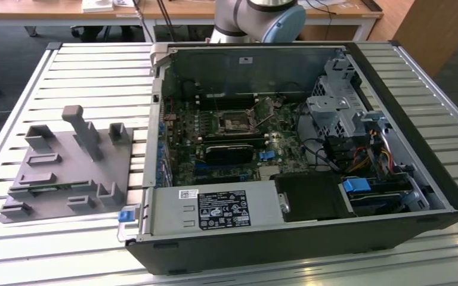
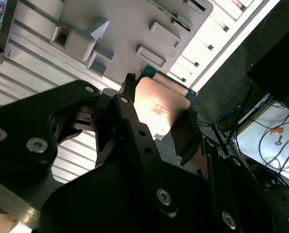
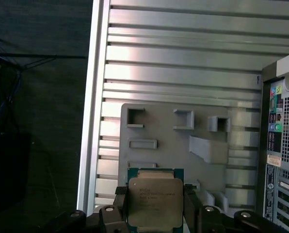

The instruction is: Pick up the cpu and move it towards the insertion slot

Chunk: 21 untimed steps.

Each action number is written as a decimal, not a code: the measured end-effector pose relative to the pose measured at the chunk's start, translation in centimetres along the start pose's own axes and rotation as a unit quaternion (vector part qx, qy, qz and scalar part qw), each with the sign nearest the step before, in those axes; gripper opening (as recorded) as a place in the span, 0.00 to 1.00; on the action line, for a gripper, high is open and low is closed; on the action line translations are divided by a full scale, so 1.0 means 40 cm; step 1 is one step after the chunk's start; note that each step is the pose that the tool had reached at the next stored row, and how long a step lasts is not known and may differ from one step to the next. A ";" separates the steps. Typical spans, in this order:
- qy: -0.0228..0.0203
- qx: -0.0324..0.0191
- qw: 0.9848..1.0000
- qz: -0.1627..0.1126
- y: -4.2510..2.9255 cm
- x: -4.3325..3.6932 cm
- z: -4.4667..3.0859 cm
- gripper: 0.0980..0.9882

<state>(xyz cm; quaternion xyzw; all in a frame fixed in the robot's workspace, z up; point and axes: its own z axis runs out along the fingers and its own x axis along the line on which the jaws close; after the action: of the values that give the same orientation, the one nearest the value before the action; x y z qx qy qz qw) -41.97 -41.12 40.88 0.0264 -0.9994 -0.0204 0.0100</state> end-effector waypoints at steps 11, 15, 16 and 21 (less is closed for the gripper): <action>0.000 0.000 1.000 0.000 -0.002 -0.042 -0.001 0.50; 0.000 0.000 1.000 0.000 -0.003 -0.058 -0.001 0.50; 0.000 0.000 1.000 0.000 -0.003 -0.060 -0.001 0.50; 0.000 0.000 1.000 0.000 -0.004 -0.073 -0.002 0.50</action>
<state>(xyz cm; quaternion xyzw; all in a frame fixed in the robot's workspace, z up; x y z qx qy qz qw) -39.06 -41.12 40.89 0.0264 -0.9994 -0.0204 0.0101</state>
